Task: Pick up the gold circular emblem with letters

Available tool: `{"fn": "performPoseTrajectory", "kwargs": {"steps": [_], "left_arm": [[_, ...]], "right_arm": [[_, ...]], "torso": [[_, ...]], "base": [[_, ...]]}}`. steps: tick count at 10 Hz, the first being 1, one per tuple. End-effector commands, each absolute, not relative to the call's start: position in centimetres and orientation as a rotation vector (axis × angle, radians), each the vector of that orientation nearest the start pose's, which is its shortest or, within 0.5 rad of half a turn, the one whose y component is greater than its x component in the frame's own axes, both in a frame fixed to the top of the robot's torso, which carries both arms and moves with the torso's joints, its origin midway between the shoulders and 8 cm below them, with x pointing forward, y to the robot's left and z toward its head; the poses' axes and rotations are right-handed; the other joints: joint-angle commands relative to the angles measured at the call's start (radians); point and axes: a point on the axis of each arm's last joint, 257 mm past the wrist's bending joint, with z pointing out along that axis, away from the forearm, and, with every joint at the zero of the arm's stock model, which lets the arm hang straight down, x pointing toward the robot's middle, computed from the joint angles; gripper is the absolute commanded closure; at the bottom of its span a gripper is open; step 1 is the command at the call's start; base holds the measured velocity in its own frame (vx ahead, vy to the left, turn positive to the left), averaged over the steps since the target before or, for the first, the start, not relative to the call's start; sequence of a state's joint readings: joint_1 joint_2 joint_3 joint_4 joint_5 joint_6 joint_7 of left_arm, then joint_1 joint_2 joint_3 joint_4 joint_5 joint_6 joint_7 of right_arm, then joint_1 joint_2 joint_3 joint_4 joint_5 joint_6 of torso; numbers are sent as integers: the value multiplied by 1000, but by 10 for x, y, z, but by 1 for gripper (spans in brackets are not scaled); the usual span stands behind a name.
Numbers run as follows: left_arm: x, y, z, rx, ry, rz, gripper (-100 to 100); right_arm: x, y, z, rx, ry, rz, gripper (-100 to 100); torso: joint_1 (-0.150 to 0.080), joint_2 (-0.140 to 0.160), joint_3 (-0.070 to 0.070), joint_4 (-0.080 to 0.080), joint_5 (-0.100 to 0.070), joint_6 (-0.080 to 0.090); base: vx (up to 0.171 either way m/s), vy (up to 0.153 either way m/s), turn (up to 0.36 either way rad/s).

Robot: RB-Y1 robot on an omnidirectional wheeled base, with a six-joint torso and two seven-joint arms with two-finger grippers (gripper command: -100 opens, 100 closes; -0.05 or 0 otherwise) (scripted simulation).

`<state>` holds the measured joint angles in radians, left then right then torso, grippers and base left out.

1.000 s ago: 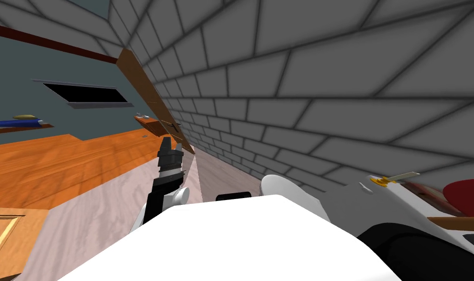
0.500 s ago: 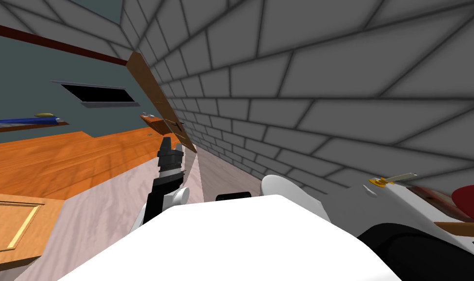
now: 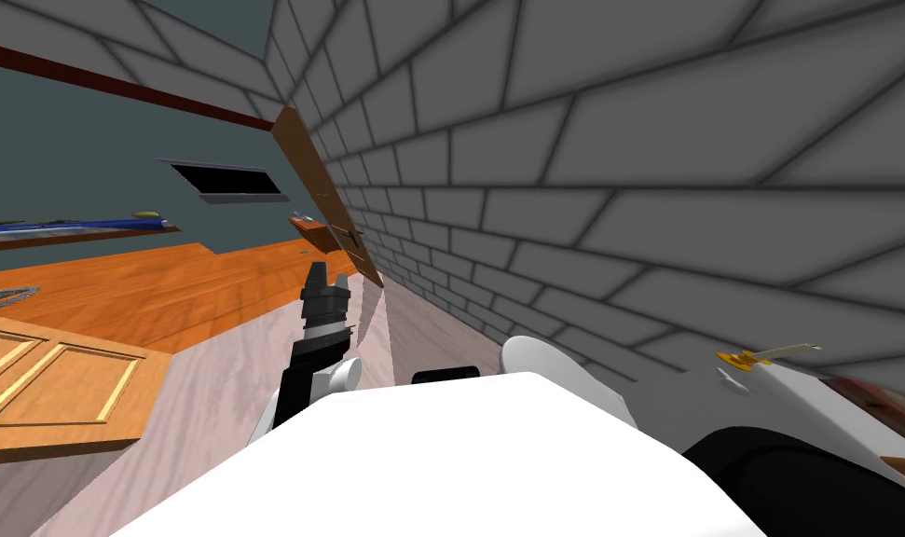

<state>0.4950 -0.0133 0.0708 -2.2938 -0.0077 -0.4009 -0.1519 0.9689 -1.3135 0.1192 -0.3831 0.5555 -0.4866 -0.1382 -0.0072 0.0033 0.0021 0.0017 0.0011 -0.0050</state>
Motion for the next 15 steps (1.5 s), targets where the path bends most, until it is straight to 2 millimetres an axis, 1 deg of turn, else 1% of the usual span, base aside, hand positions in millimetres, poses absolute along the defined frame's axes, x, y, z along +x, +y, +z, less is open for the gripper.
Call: {"fn": "performPoseTrajectory", "kwargs": {"steps": [1,2,3,4,6,7,9,10,11,13,14,15], "left_arm": [[353,307,14,-659,694,-1068,0],[353,307,14,-659,695,-1068,0],[353,307,14,-659,695,-1068,0],[353,307,14,-659,694,-1068,0],[353,307,14,-659,695,-1068,0],[353,307,14,-659,695,-1068,0],[353,307,14,-659,695,-1068,0],[353,307,14,-659,695,-1068,0],[353,307,14,-659,694,-1068,0],[353,307,14,-659,695,-1068,0],[353,307,14,-659,695,-1068,0],[353,307,14,-659,695,-1068,0]], "right_arm": [[-243,-875,-203,691,2842,-1147,-100],[-242,-876,-203,705,2826,-1144,-100],[-258,-873,-200,707,2849,-1174,-100],[-263,-870,-202,714,2863,-1170,-100],[-258,-872,-202,749,2822,-1162,-100],[-276,-869,-197,744,2854,-1196,-100],[-275,-868,-198,788,2820,-1186,-100],[-292,-865,-193,775,2856,-1224,-100],[-296,-863,-194,787,2861,-1221,-100],[-290,-865,-194,830,2808,-1214,-100],[-292,-865,-194,819,2820,-1217,-100],[-291,-865,-194,821,2819,-1216,100]], "torso": [[0,0,0,0,0,0],[0,-1,-1,0,0,0],[0,-2,-1,0,0,0],[0,-1,-1,0,0,-1],[-1,-1,0,0,0,0],[-1,-2,-1,0,0,0],[-1,0,0,0,0,0],[-1,-1,-1,0,0,0],[0,0,0,0,0,-1],[-1,-1,0,0,0,0],[-1,-2,-1,0,0,0],[-1,-3,-2,-1,0,0]], "base": [[-22,-5,-10],[-1,0,-26],[-36,9,207],[-49,2,125],[-17,-4,-18],[-46,5,205],[-37,-2,55],[-47,8,179],[-49,7,121],[-14,-2,-9],[0,0,0],[0,0,0]]}}
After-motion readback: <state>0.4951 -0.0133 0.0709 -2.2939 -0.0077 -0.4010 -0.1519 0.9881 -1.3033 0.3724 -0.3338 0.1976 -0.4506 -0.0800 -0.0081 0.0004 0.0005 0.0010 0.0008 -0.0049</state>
